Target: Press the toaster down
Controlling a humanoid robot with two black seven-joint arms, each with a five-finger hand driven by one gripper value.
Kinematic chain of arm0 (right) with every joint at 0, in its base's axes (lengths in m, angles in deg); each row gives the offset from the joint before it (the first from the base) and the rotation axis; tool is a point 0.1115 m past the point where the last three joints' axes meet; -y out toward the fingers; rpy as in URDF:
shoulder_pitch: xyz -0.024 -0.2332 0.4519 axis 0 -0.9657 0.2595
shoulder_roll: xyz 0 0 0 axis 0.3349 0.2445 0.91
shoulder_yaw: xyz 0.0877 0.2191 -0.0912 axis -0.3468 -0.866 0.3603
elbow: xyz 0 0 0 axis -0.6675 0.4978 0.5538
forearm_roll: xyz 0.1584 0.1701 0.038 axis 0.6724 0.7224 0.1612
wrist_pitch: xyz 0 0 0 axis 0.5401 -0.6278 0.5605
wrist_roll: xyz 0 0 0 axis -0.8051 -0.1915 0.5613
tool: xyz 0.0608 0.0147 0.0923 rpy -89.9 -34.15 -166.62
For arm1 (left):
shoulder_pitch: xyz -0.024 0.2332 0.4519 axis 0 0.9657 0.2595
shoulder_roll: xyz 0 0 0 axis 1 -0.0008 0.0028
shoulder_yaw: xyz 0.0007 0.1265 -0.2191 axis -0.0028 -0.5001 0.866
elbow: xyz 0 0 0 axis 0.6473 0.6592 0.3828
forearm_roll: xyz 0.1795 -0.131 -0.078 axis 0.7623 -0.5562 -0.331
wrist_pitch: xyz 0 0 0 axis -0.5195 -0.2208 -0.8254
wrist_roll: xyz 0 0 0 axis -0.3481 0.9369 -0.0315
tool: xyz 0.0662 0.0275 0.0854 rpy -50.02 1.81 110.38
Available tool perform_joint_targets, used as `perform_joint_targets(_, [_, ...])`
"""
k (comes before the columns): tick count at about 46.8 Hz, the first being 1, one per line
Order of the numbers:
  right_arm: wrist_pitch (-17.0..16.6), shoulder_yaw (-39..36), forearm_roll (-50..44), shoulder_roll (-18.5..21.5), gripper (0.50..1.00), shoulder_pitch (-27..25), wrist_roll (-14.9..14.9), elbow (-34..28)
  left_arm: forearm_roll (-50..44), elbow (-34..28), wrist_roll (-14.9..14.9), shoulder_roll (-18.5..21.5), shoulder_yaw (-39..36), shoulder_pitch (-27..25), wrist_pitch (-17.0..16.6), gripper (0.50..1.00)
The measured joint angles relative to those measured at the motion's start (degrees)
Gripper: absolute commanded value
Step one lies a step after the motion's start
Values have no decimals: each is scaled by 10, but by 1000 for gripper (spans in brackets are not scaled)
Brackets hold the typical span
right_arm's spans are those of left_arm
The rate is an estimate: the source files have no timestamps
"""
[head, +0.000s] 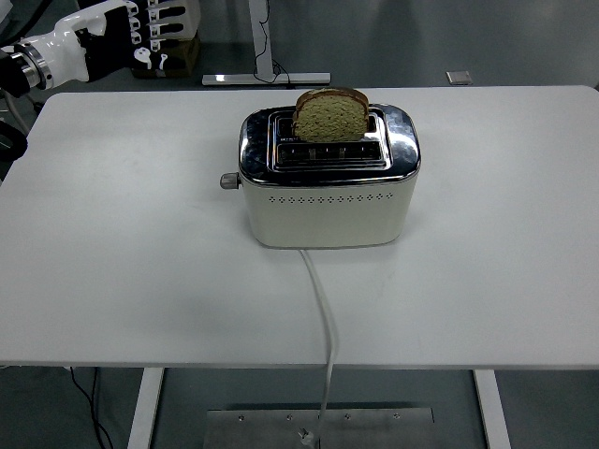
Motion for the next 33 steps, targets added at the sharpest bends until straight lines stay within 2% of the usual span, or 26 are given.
perform_joint_targets(8, [0,0,0,0,1000,0,0,0,-105,49,-16,-18,0,10,2,1000])
perform_joint_targets(14, [0,0,0,0,1000,0,0,0,-158,52,-29,-19,0,27,2,1000])
perform_joint_targets(33, [0,0,0,0,998,-1,0,0,-269,52,-30,-22,28,107,-18,1000])
